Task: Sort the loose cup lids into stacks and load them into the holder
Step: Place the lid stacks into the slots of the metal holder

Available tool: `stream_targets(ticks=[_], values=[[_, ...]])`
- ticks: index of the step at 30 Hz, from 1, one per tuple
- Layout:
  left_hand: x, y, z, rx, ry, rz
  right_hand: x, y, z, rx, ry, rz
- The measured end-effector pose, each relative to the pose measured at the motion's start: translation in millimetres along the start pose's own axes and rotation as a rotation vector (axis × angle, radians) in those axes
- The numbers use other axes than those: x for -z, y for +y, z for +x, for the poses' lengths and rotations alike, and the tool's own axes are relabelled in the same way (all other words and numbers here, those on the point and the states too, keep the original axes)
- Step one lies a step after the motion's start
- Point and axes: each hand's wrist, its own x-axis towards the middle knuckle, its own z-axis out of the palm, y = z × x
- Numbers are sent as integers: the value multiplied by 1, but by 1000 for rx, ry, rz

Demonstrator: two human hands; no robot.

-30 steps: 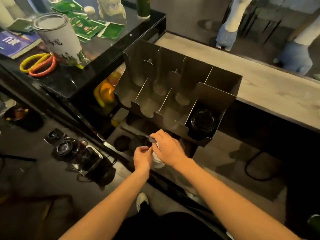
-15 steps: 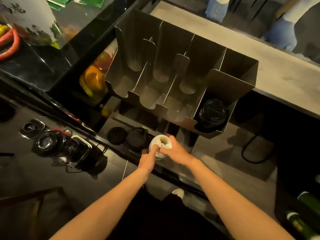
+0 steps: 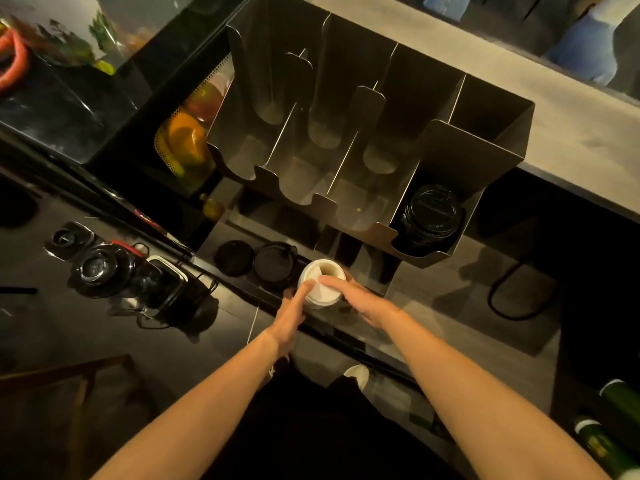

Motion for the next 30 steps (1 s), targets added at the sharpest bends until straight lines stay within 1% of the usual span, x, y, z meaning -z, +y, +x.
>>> stream_targets(ticks=[2,6,10,14,18,23,27,30], values=[[4,-4,1,-12,5,-23,-3,8,3,-3,-1,57],[2,-5,-4,-24,12,-50,-3,8,2,1,36,-1],[-1,-9,-3,-18,-3,-65,-9,1,0,-26,47,44],[-4,-8,-11,-40,25,-47,-6,-2,-8,40,31,-6],[-12,-3,-21,-59,70,-7,3,1,-19,69,14,-59],[-26,0,-35,-184,116,-5,12,-11,-30,168,25,-161],[-32,16,-44,-270,154,-19,18,-39,-46,276,47,-274],[-32,30,-54,-337,155,-15,19,-57,-59,310,49,-353]])
